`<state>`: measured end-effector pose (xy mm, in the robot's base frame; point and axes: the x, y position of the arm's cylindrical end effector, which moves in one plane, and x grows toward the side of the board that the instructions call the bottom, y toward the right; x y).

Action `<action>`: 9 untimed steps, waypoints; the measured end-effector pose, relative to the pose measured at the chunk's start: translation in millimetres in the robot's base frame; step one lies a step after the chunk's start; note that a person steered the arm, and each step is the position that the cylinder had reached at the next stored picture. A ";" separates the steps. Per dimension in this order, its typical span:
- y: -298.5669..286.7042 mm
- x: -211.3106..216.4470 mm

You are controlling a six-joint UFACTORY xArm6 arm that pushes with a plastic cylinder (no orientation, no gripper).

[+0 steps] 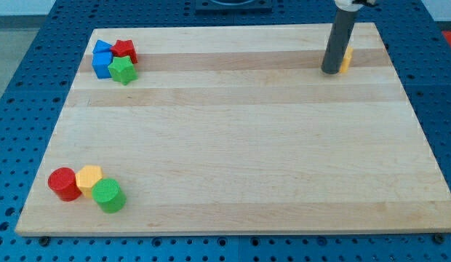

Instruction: Place the yellow hexagon diagonally to the green circle

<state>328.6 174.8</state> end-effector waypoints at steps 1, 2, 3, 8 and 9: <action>-36.0 33.1; -89.3 67.3; -135.5 89.2; -401.8 144.3; -445.0 176.4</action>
<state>505.0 -270.2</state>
